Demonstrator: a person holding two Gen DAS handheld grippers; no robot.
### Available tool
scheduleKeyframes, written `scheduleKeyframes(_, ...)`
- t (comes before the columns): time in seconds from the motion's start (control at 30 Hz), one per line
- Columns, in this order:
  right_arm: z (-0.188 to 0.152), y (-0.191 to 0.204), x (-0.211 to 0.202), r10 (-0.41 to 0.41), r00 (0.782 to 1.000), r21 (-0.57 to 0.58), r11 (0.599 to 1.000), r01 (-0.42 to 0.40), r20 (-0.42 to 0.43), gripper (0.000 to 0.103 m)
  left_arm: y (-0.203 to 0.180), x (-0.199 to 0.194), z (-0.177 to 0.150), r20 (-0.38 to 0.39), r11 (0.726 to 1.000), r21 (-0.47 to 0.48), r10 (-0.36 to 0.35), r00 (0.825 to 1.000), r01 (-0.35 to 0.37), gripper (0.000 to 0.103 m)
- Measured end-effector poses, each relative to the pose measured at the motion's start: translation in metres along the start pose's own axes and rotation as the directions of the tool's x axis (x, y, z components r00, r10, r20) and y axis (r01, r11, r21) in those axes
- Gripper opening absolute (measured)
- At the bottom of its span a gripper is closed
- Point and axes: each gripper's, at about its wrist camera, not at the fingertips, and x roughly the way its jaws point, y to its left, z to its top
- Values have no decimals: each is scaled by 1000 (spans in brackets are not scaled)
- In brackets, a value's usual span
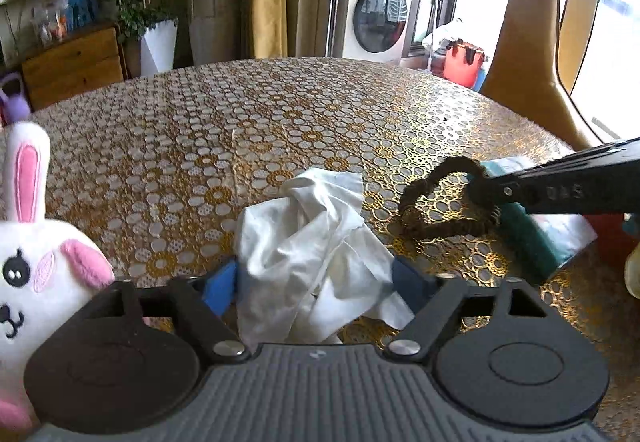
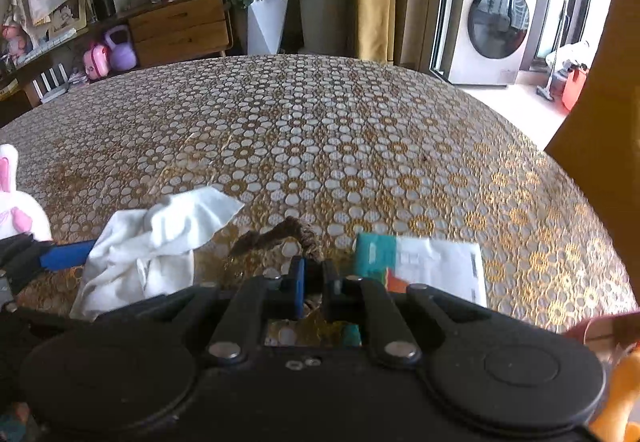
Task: Organize soft objects
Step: 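Close the left tool on the white cloth while the right tool grips the brown bead bracelet, then carry the white cloth with the left tool into the tin while the right tool carries the bracelet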
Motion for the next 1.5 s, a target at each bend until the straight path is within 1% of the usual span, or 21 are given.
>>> scheduleKeyframes(0.03, -1, 0, -1, 4, 1000, 3, 1000, -4, 0, 7, -2, 0, 0, 3, 1000, 10, 16, 1000, -16, 62)
scheduleKeyframes(0.07, -3, 0, -2, 9, 1000, 7, 1000, -9, 2, 7, -3, 1, 1, 4, 999, 19, 26, 1000, -26, 58)
scheduleKeyframes(0.1, -4, 0, -3, 16, 1000, 12, 1000, -16, 5, 7, -3, 0, 1, 5, 999, 24, 32, 999, -32, 51)
scheduleKeyframes(0.13, -5, 1, -5, 21, 1000, 19, 1000, -21, 7, 7, -4, -1, 1, 9, 999, 25, 28, 1000, -28, 40)
scheduleKeyframes(0.17, -6, 1, -8, 26, 1000, 28, 999, -27, 10, 7, -4, -1, 2, 9, 999, 27, 26, 1000, -26, 34)
scheduleKeyframes(0.3, -9, 2, -18, 48, 999, 54, 997, -49, 23, 7, -8, -4, 3, 5, 999, 36, 26, 1000, -26, 19)
scheduleKeyframes(0.33, -9, 2, -22, 50, 998, 56, 997, -52, 26, 7, -9, -5, 4, 3, 999, 33, 21, 1000, -22, 17)
scheduleKeyframes(0.5, -16, 6, -42, 65, 997, 68, 995, -68, 43, 7, -13, -20, 7, 9, 1000, 22, 2, 1000, -2, 15)
scheduleKeyframes(0.7, -27, 12, -82, 77, 994, 70, 994, -82, 72, 7, -19, -45, 9, 19, 1000, 16, -16, 1000, 15, 15)
scheduleKeyframes(0.9, -41, 10, -128, 72, 990, 93, 992, -83, 117, 7, -23, -79, 9, 18, 999, 3, -52, 998, 52, 14)
scheduleKeyframes(1.2, -67, -1, -200, 56, 980, 123, 989, -81, 192, 7, -41, -140, 7, 46, 992, 56, -116, 992, 114, 14)
scheduleKeyframes(1.33, -79, -8, -227, 41, 974, 135, 988, -73, 224, 7, -60, -167, 7, 62, 984, 97, -159, 985, 153, 14)
scheduleKeyframes(1.5, -91, -20, -255, 9, 966, 156, 986, -51, 258, 7, -84, -188, 12, 62, 971, 112, -219, 974, 211, 14)
